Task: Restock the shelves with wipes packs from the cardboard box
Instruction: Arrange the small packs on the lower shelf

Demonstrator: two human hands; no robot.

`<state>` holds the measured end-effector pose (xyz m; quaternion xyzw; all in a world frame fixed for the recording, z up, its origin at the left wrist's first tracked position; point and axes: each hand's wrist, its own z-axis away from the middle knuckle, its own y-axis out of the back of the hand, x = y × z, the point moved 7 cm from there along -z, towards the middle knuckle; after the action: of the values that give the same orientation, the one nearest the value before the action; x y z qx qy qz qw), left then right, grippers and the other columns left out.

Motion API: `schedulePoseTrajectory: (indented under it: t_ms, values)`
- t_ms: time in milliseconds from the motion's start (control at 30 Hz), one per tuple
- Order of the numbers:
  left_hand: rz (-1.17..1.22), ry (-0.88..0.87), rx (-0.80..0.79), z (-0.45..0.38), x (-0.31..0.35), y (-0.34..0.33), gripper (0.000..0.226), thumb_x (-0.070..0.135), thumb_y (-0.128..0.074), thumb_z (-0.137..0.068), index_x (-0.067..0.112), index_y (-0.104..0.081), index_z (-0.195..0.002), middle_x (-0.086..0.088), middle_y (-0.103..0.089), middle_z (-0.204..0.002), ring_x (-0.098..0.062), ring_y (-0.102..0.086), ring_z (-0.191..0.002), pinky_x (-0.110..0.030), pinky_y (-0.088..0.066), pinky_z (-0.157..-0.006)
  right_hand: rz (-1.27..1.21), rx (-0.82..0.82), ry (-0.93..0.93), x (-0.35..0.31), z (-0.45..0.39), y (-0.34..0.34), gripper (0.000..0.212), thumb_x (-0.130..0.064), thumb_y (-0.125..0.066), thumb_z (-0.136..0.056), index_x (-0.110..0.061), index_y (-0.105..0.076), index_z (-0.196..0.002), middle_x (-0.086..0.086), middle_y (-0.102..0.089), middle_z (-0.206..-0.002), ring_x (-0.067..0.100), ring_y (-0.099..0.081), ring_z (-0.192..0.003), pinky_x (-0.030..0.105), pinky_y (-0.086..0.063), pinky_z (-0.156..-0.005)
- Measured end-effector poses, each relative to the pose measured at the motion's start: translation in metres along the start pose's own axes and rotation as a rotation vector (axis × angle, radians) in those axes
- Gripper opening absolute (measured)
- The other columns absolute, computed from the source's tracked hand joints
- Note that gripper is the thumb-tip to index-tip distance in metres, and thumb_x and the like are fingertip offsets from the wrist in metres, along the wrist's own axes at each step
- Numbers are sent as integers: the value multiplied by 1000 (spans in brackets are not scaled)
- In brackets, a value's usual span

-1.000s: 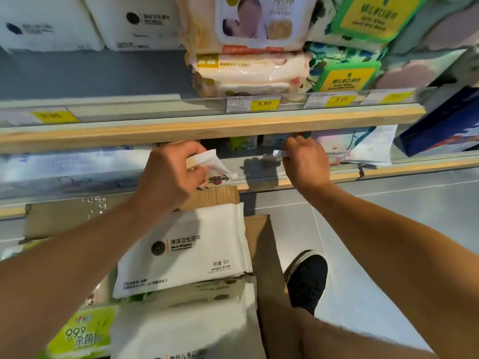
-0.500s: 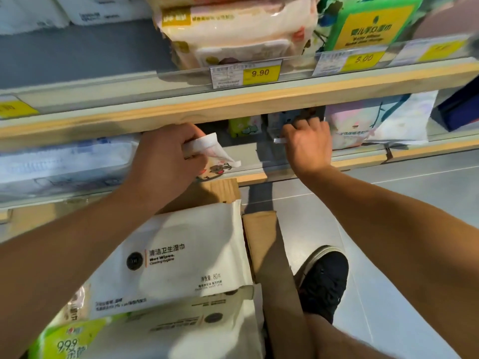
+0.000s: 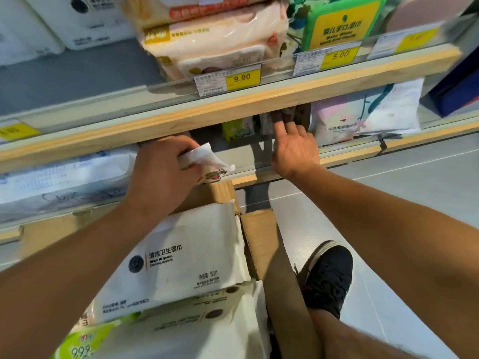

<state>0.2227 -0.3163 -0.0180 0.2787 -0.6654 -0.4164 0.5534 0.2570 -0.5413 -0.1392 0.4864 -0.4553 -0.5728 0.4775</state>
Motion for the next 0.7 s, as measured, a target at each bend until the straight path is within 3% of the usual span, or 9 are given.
schedulePoseTrajectory:
  t_ms: [100,267,433,533,700]
  values:
    - [-15,-8,9,-1,2,-2,14,17,-72,-78,28,-66,-84,14,-61,-75,-6,-52,-73,-19,-34,-62,-84,-85,-12,-3,-6,-1,67,-31,-72,-79,-13,-35,-133,16,-47,-129,34,-42,-125,43,-35,-107]
    - [-75,-51,27,-4,10,-5,12,18,-71,-79,23,-70,-90,8,-64,-82,-13,-56,-76,-27,-36,-68,-58,-156,-13,-2,-11,-3,63,-38,-66,-80,-14,-39,-132,14,-45,-129,32,-37,-126,41,-32,-108]
    - [-221,-170,110,-8,40,-15,15,13,-69,-76,16,-71,-91,-3,-68,-83,-21,-57,-74,-27,-36,-65,-101,-128,50,8,16,-8,97,-40,-74,-77,-19,-16,-151,13,-20,-156,33,-17,-144,44,-21,-118]
    - [-372,-270,158,-14,72,-35,13,13,-63,-79,16,-68,-91,-5,-64,-79,-27,-58,-69,-30,-40,-60,-11,-127,99,20,39,-11,99,-42,-71,-79,-20,-10,-153,10,-8,-161,32,-8,-148,44,-15,-120]
    - [-398,-111,-63,-45,96,-80,17,17,-56,-88,22,-57,-104,-3,-59,-102,-30,-56,-96,-38,-41,-73,-4,-110,69,48,65,-7,95,-40,-68,-82,-21,-8,-154,8,-5,-162,31,-3,-149,43,-12,-120]
